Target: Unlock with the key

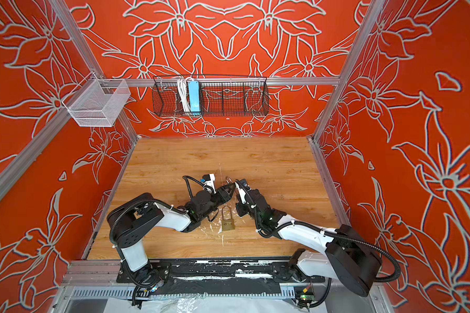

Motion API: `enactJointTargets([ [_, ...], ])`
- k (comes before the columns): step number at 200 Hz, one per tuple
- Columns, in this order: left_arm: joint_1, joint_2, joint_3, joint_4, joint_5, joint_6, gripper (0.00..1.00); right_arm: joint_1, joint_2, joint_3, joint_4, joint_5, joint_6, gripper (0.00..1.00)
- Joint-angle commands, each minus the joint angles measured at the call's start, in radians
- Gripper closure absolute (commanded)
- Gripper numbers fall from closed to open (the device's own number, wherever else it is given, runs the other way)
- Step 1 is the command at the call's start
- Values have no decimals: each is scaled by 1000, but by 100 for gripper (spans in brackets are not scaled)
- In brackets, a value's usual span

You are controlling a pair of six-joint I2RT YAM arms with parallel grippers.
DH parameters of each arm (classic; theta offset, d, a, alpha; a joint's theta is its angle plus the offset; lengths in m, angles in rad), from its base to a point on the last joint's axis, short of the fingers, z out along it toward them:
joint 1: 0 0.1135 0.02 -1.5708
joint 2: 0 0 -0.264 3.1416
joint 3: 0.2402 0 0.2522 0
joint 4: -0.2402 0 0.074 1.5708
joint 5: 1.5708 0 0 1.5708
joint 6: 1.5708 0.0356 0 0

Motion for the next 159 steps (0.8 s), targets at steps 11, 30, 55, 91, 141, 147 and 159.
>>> enactJointTargets([
  [11, -101, 7, 9, -11, 189, 3, 100, 36, -43, 58, 265, -142, 10, 100],
  [30, -111, 11, 21, -20, 189, 5, 100, 39, -30, 71, 272, -206, 21, 100],
  [55, -131, 27, 44, -50, 196, 26, 100, 45, 4, 90, 286, -242, 33, 100],
  [91, -135, 42, 25, 1, 172, 38, 100, 37, -66, 77, 275, -290, 13, 100],
  [141, -135, 63, 37, 71, 265, 48, 100, -48, -94, 76, 255, -406, 23, 100],
  [147, -135, 65, 39, 68, 271, 48, 100, -48, -93, 81, 244, -412, 16, 100],
  [159, -135, 67, 44, 58, 282, 55, 100, -50, -94, 88, 238, -422, 10, 100],
])
